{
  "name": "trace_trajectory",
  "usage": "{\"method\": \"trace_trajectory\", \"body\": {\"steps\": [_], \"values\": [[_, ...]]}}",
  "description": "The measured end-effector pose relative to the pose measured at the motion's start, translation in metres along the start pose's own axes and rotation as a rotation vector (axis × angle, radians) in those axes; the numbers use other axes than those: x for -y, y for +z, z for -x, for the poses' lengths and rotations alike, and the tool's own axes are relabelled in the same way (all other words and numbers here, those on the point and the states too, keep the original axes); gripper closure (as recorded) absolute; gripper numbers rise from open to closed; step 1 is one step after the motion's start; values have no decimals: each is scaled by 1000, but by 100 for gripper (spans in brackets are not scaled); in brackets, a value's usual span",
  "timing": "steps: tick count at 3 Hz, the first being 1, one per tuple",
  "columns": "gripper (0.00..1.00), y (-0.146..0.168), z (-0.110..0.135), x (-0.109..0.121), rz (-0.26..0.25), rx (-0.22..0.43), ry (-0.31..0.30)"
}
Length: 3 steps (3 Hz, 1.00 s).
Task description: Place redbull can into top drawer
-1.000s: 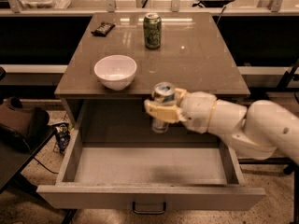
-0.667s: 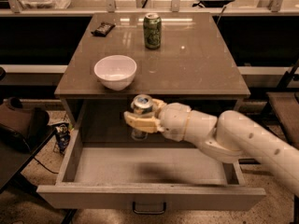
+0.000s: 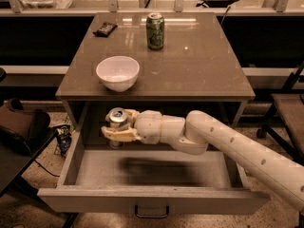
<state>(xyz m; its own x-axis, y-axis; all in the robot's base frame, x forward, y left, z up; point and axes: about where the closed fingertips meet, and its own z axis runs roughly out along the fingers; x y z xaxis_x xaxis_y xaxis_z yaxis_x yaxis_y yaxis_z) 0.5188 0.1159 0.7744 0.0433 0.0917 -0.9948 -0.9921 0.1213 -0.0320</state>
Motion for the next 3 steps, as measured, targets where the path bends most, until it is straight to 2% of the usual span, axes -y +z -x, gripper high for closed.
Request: {"method": "trace_trajectory", "body": {"steps": [1,2,3], "values": [[100,11,-20,-10,77,-51,-34],[100,18,-44,-28,101,-86,-21],[100,22,-67,-37,74,-84,38]]}}
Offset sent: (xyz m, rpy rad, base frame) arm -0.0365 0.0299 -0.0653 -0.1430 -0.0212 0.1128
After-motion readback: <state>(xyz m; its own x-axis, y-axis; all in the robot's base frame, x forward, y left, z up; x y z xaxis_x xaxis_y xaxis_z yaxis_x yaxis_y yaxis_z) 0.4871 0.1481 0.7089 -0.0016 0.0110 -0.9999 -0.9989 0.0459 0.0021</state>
